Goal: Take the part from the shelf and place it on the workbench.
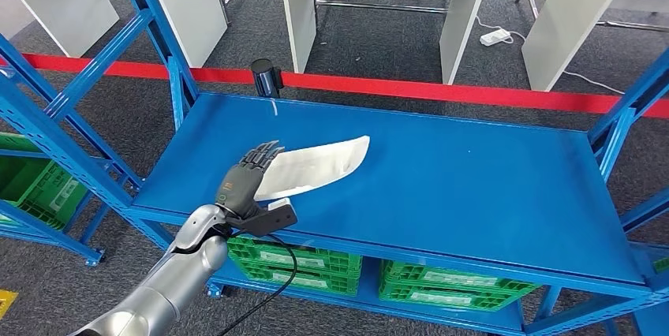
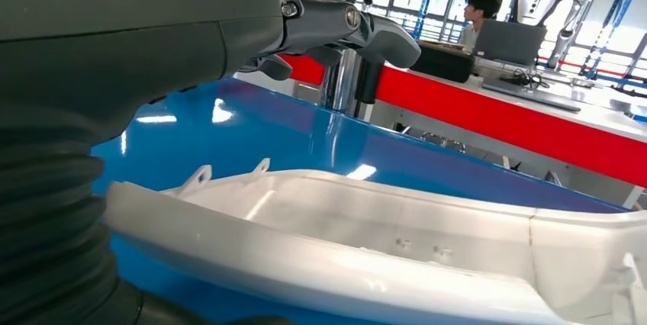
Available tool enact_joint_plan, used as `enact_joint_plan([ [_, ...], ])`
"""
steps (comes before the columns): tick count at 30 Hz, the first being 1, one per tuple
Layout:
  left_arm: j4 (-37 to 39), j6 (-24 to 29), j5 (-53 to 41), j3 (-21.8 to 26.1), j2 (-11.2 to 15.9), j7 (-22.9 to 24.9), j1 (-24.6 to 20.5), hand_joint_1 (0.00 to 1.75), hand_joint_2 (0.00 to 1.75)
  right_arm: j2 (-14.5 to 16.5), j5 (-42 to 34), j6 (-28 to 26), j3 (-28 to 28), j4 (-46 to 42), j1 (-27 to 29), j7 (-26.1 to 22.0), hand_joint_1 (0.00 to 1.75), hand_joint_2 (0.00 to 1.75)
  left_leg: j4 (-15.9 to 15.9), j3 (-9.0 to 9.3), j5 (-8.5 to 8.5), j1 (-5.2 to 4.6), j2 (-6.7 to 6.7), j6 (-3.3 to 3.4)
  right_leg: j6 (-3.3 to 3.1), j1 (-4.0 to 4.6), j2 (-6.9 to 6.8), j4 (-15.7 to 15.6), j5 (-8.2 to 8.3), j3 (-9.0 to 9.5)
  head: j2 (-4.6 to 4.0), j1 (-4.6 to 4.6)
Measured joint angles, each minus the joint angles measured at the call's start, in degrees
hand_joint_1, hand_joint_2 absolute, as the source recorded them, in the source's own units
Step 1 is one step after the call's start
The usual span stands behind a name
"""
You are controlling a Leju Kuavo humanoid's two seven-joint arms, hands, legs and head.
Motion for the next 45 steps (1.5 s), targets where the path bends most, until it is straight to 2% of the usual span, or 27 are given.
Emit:
enact_joint_plan([
  [22, 7.96, 0.49, 2.22, -0.09, -7.14, -1.52, -6.37, 0.0, 1.75, 0.0, -0.96, 0.0, 0.07, 0.0, 0.0, 0.02, 0.0, 0.0, 0.0, 0.0, 0.0, 0.0, 0.0, 0.0, 0.01, -0.01, 0.0, -0.01, 0.01, 0.0, 0.0, 0.0],
  [41, 13.81, 1.06, 4.25, -0.04, -7.8, -1.55, -7.47, 0.0, 1.75, 0.0, -1.21, 0.0, 0.07, 0.0, 0.02, -0.05, 0.0, 0.0, 0.0, -0.01, 0.0, 0.0, 0.0, 0.01, 0.01, -0.01, 0.0, -0.01, 0.01, 0.0, 0.0, 0.0],
  [42, 13.95, 1.05, 4.37, -0.03, -7.81, -1.6, -7.48, 0.21, 1.75, 0.0, -1.21, 0.0, 0.07, 0.0, 0.02, -0.05, 0.0, 0.0, 0.0, -0.01, -0.01, 0.0, 0.0, 0.01, 0.01, -0.01, 0.0, -0.01, 0.01, 0.0, 0.0, 0.0],
  [45, 14.34, 1.04, 4.69, -0.02, -7.81, -1.81, -7.5, 1.52, 1.75, 0.0, -1.2, 0.0, 0.07, 0.0, 0.02, -0.07, 0.0, 0.0, 0.0, -0.01, -0.01, 0.0, 0.0, 0.01, 0.01, -0.01, 0.0, -0.01, 0.01, 0.0, 0.0, 0.0],
])
